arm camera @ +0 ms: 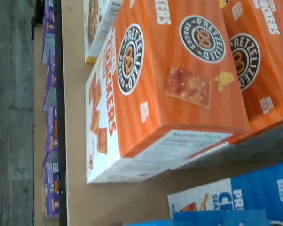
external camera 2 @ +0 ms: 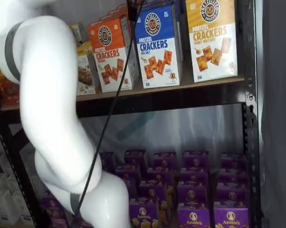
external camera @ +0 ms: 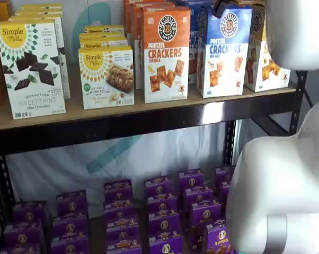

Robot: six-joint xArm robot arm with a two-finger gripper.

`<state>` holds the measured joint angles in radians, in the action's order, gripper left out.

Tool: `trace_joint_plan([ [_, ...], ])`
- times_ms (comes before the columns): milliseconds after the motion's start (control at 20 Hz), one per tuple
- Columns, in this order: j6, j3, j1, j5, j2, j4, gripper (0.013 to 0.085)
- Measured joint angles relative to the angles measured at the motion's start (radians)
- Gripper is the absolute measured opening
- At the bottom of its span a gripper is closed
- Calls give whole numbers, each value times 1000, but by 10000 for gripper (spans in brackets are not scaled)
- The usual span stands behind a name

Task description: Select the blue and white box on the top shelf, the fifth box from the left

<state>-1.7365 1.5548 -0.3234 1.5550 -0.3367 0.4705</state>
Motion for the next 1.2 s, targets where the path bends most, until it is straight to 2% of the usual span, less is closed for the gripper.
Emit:
trace_joint_plan([
  [450, -12, 45, 25, -5, 65, -71, 850],
  [850, -6, 85, 53, 47, 110, -140, 850],
  [1200, -9, 135, 63, 132, 144, -201, 850],
])
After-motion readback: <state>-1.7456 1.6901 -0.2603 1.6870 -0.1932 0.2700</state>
